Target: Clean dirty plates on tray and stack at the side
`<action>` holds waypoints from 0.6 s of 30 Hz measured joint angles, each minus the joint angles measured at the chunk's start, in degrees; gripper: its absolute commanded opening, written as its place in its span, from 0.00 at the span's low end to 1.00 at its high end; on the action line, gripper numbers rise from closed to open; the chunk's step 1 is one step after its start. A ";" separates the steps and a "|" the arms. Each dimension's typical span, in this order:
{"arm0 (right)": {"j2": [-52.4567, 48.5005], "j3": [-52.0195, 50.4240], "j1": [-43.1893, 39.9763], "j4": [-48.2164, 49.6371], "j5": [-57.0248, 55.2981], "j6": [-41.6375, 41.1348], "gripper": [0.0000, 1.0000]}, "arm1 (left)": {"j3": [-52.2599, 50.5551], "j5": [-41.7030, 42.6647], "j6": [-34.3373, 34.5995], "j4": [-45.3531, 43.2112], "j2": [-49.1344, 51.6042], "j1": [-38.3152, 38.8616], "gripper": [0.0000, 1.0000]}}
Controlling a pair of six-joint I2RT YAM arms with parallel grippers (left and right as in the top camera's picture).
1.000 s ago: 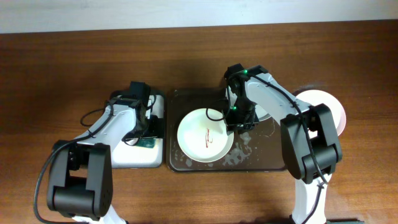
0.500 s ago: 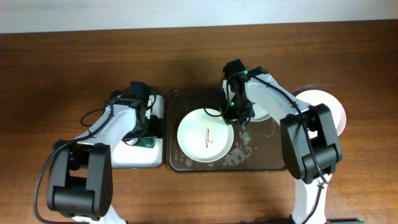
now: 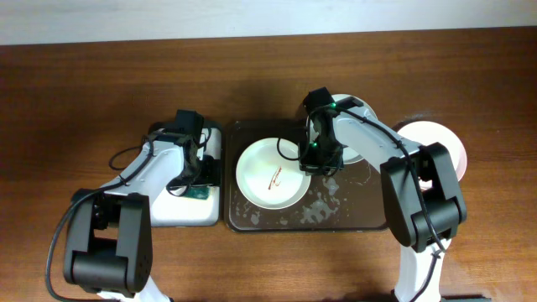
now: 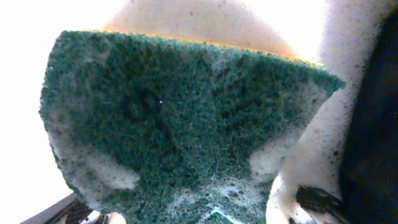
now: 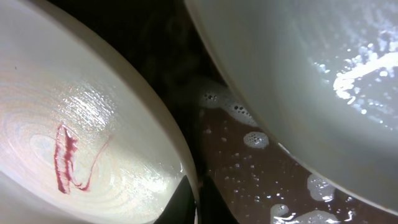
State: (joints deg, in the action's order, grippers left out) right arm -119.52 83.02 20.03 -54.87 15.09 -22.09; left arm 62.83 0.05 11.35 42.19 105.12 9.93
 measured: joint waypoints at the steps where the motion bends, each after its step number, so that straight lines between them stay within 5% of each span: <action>1: 0.00 0.00 0.00 0.02 0.00 -0.24 0.04 | -0.02 0.00 0.00 -0.11 0.00 0.00 0.83; 8: 0.00 -0.02 0.00 0.04 0.15 -0.61 0.04 | 0.00 0.00 0.11 -3.21 0.00 0.00 0.62; 11: 0.00 -0.02 0.00 0.04 0.20 -0.66 0.04 | 0.00 0.00 -0.02 -3.65 0.00 0.00 0.42; 15: 0.00 -0.02 0.00 0.04 0.20 -0.66 0.04 | 0.00 0.20 0.24 -3.67 0.00 0.00 0.00; 18: 0.00 -0.02 0.00 0.04 0.20 -0.66 0.04 | -0.02 0.42 0.13 -3.67 -0.07 0.04 0.00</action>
State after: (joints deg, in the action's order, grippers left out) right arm -119.52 83.00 20.03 -54.83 15.29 -22.74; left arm 62.81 0.47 11.49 38.52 105.06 9.98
